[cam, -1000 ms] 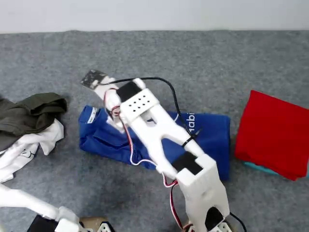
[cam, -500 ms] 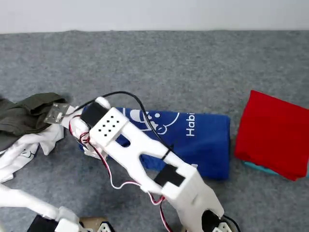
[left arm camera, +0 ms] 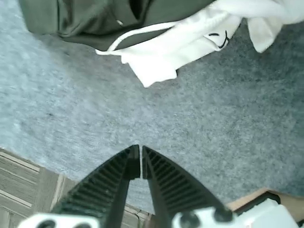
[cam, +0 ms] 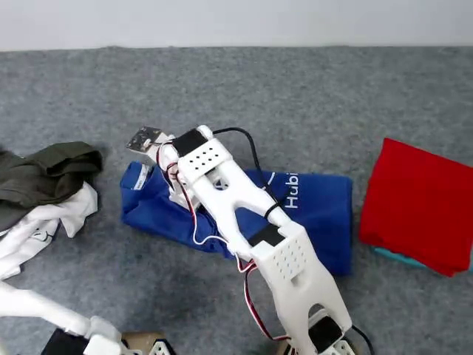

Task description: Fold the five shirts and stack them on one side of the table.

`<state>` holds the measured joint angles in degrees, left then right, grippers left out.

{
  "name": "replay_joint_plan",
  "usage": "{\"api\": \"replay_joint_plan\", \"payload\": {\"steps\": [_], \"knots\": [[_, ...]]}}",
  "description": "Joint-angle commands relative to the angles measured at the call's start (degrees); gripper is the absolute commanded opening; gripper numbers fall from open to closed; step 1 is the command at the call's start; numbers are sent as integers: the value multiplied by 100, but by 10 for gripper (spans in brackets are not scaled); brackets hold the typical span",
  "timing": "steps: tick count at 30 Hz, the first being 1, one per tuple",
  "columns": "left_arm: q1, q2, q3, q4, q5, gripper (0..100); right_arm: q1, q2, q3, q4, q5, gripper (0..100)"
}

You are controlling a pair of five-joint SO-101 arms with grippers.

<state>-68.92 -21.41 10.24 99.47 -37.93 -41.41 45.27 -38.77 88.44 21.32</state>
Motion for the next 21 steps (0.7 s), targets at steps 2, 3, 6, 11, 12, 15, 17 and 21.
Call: {"api": "replay_joint_plan", "payload": {"steps": [2, 3, 6, 11, 12, 15, 17, 21], "knots": [[141, -193, 40, -79, -53, 26, -268, -338, -536, 382, 35, 10], [141, -193, 31, -79, -53, 26, -330, -418, -589, 444, 35, 10], [132, -202, 22, -193, -53, 26, -400, -655, -642, 462, 18, 10], [141, -202, 22, -193, -53, 26, -426, -716, -642, 321, 26, 10], [141, -202, 22, -193, -44, 26, -409, -699, -633, 286, 26, 10], [141, -202, 22, -193, -44, 26, -295, -409, -615, 154, 62, 10], [141, -202, 22, -193, -44, 26, -101, -57, -615, 22, 70, 10], [141, -202, 22, -193, -44, 26, 347, 418, -774, 31, 299, 10]]}}
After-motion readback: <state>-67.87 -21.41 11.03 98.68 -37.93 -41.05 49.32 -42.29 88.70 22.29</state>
